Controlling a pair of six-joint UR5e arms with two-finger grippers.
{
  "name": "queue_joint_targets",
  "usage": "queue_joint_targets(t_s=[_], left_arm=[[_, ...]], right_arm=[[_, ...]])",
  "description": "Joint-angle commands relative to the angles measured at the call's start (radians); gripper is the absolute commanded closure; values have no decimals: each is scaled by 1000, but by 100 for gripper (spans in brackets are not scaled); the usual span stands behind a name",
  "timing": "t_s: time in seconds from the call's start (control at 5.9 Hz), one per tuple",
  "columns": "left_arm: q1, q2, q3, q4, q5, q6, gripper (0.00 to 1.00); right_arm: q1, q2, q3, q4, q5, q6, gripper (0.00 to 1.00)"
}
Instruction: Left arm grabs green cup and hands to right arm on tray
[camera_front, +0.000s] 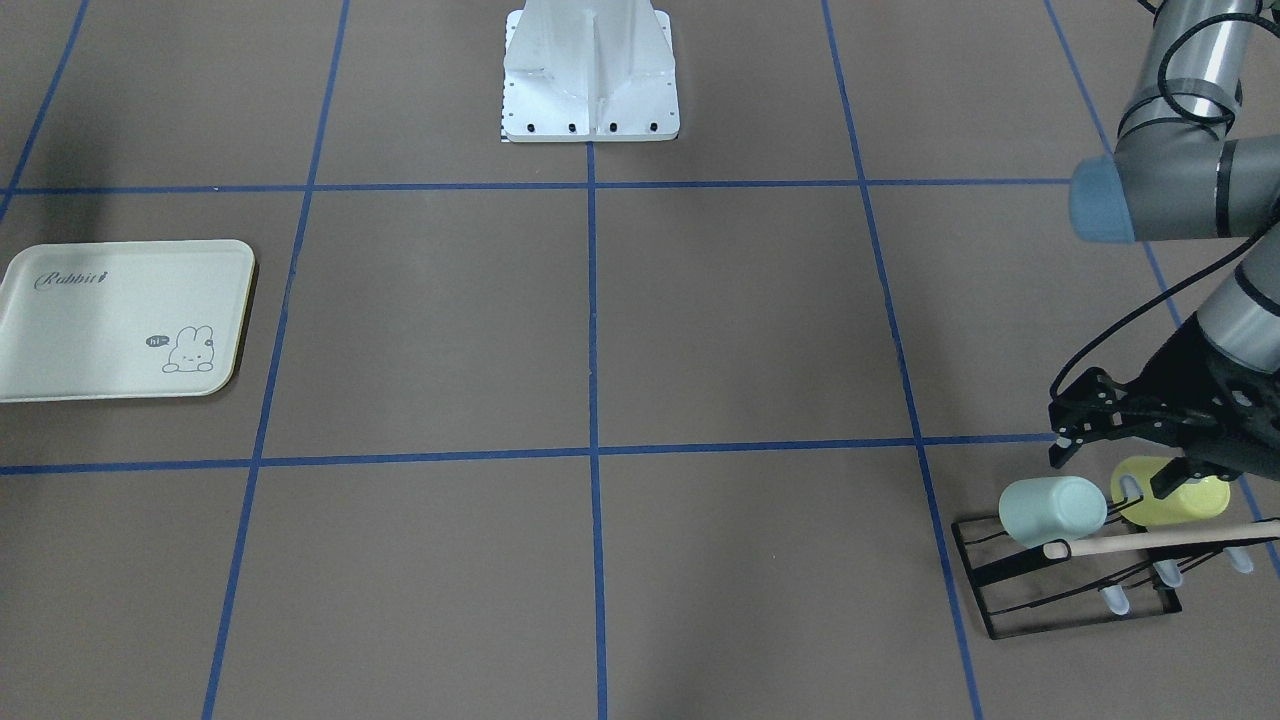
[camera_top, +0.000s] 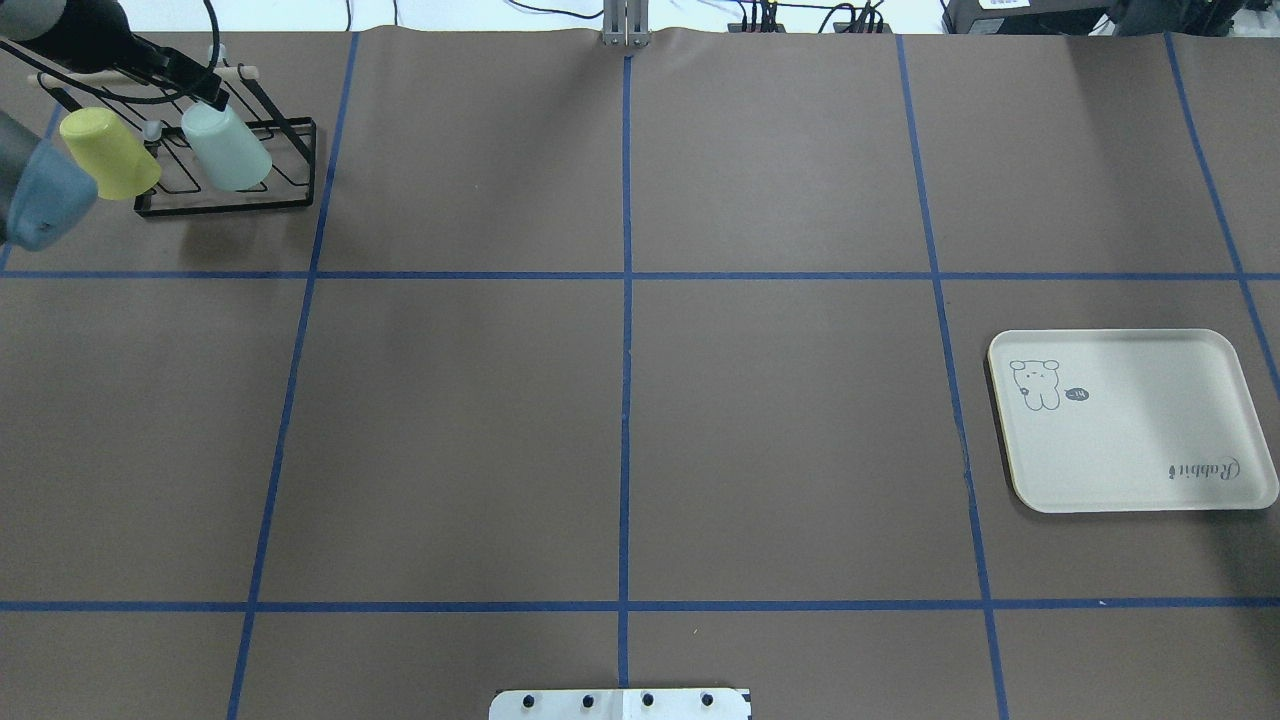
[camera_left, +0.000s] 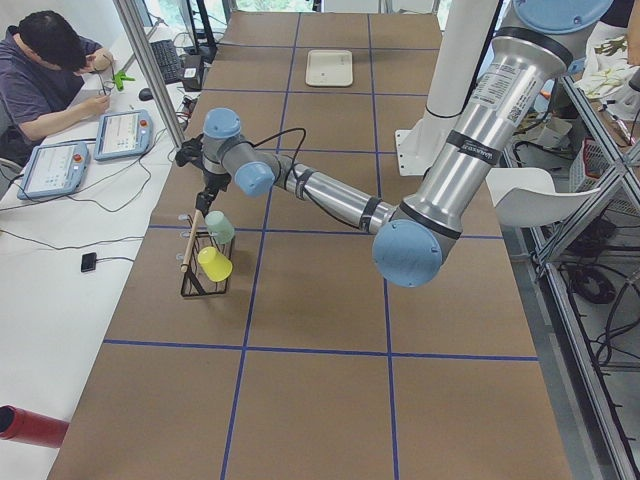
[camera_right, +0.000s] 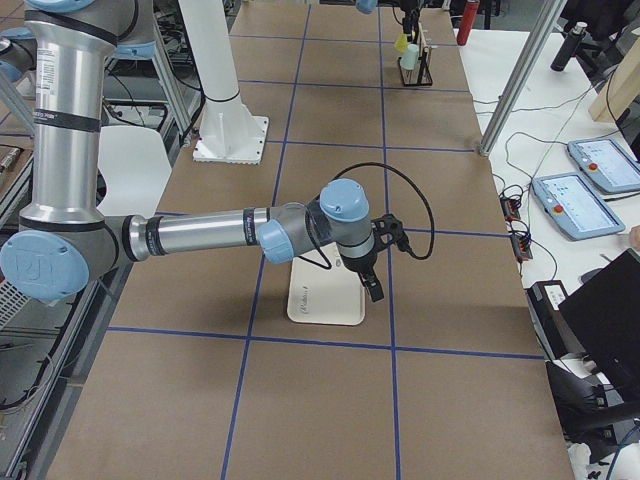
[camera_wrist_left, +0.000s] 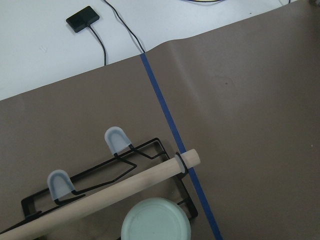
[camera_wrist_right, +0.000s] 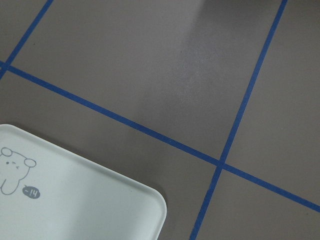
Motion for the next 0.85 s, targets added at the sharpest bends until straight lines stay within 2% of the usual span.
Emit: queue_joint_targets(t_s=[0.0, 0.68], left_arm=[[25, 1, 24, -1, 6, 3, 0], [44, -43, 127, -7, 48, 14, 0]], right_arm=[[0, 0, -2, 0, 4, 0, 0], [-2, 0, -2, 0, 6, 0, 0]])
